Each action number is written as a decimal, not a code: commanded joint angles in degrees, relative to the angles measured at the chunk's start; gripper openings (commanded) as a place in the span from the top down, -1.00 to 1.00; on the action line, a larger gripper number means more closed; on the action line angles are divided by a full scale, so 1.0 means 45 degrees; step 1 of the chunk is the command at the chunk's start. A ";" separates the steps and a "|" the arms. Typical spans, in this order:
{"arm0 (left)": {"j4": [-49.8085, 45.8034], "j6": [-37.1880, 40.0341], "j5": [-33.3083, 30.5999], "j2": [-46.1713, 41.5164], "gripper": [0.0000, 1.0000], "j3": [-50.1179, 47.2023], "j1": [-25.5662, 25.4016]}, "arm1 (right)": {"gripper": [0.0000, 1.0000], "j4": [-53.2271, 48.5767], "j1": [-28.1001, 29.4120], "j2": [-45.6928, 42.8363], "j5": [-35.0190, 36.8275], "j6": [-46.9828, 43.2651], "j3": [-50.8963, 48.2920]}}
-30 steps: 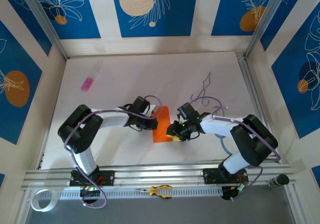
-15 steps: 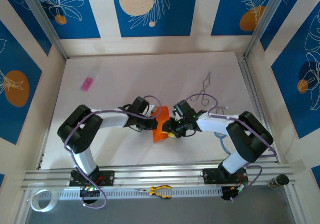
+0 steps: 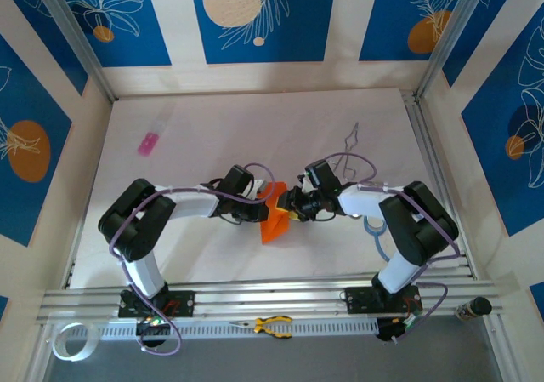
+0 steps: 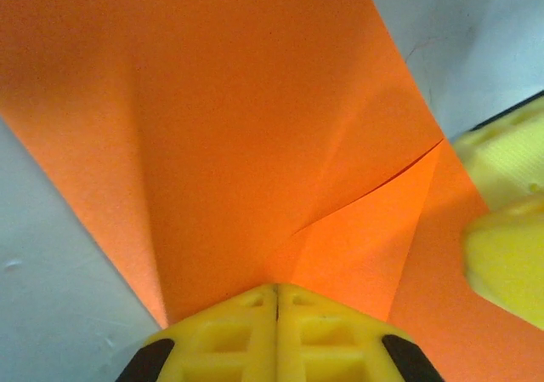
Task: Fold a paper plane with a square sheet of paper (pick it up from the middle)
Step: Turn over the paper at the center of the table.
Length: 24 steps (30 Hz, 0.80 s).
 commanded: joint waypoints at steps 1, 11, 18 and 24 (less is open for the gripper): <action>-0.0813 -0.0085 0.0104 -0.0119 0.97 -0.0331 0.0030 | 0.14 0.0811 -0.0147 0.0523 -0.0831 0.0036 0.0092; -0.0501 -0.0344 0.0115 -0.0255 0.98 -0.0390 0.0038 | 0.55 0.1445 -0.0362 0.0774 -0.0712 -0.0026 -0.0303; 0.0116 -0.0786 0.0007 -0.1119 0.83 -0.0670 0.0039 | 0.83 0.1212 -0.0539 0.0226 -0.0840 -0.0427 -0.0501; 0.0157 -0.0923 -0.0365 -0.2306 0.65 -0.0790 0.0040 | 0.89 0.0534 -0.0555 -0.0709 -0.0701 -0.0882 -0.0522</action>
